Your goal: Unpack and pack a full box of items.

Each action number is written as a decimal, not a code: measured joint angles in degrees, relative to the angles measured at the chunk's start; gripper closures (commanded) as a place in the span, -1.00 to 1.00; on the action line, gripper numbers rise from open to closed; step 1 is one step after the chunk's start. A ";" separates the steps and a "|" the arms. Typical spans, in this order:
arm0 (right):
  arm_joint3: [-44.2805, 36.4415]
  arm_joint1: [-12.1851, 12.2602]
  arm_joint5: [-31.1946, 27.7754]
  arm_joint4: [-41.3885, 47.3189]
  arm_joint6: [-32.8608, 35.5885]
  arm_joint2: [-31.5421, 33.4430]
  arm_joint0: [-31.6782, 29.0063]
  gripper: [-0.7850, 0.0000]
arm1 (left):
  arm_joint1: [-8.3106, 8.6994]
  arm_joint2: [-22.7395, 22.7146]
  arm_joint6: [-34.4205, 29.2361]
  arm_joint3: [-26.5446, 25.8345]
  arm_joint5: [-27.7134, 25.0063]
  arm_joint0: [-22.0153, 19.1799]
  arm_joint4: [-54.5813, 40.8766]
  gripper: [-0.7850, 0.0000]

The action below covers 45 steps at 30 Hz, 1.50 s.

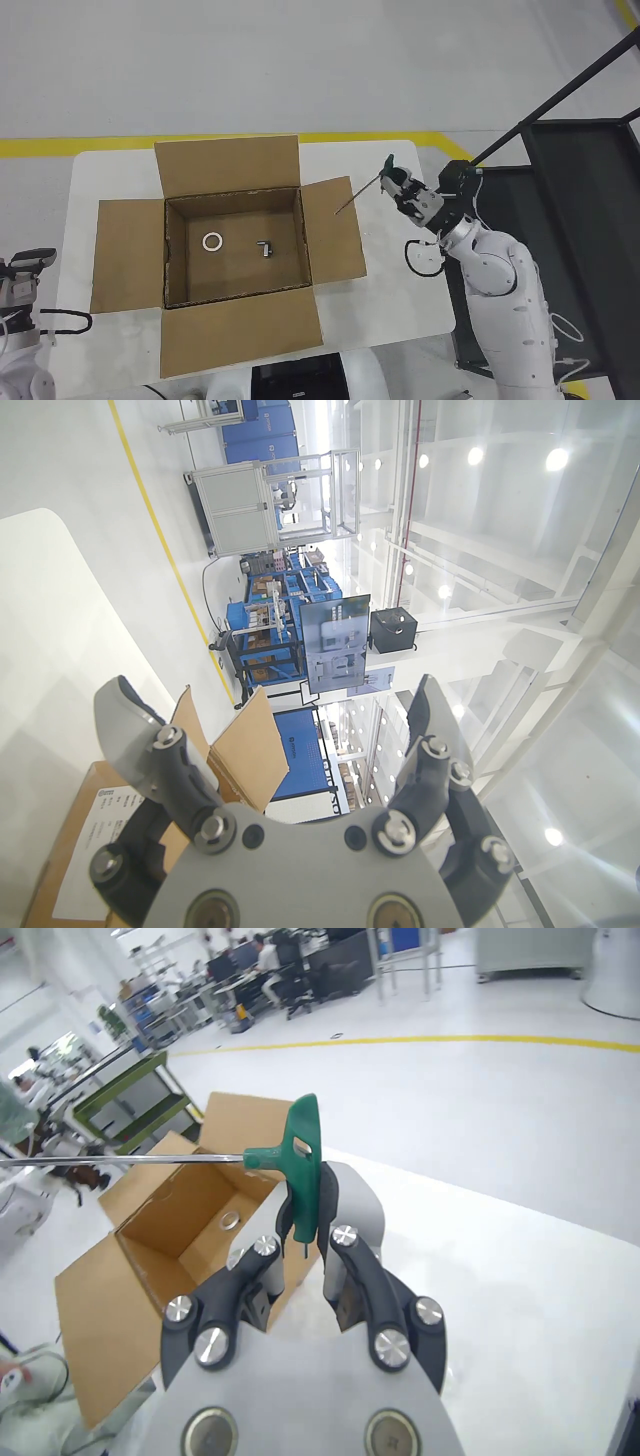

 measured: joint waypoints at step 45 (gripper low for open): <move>35.64 0.76 46.20 -9.16 21.02 -12.75 22.06 1.00 | 0.00 0.00 0.00 0.00 0.00 0.00 0.00 -1.00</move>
